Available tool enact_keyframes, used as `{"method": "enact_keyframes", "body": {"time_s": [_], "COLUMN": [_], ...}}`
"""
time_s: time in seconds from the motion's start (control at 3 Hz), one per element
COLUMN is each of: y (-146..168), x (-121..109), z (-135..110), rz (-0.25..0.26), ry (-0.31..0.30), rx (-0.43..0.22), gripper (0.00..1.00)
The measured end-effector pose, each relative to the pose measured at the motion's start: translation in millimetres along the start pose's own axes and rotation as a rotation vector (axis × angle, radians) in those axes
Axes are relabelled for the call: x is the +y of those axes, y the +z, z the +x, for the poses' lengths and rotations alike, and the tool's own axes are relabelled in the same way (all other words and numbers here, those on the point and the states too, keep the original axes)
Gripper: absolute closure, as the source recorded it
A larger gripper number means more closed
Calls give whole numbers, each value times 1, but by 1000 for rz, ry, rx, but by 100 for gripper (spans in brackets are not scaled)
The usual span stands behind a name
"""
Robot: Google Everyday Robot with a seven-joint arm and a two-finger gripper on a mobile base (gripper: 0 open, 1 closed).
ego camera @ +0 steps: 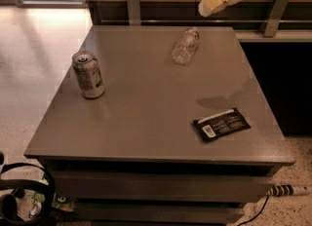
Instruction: Place water bottle upright
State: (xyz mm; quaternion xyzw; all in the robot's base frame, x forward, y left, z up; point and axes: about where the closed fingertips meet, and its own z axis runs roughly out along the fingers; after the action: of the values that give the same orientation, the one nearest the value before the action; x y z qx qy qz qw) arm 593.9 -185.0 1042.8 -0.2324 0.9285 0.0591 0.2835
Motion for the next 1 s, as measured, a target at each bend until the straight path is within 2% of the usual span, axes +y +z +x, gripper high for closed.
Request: {"method": "enact_keyframes", "body": {"time_s": [0.33,0.67,1.0], "y": [39,90,136], "x": [-9,-19,-26], "z": [-19,-40,-62], "rz": [-38,-45,-14], "ry": [88,196,317], "rx": [76,145,177], "gripper": [0,0,0]}}
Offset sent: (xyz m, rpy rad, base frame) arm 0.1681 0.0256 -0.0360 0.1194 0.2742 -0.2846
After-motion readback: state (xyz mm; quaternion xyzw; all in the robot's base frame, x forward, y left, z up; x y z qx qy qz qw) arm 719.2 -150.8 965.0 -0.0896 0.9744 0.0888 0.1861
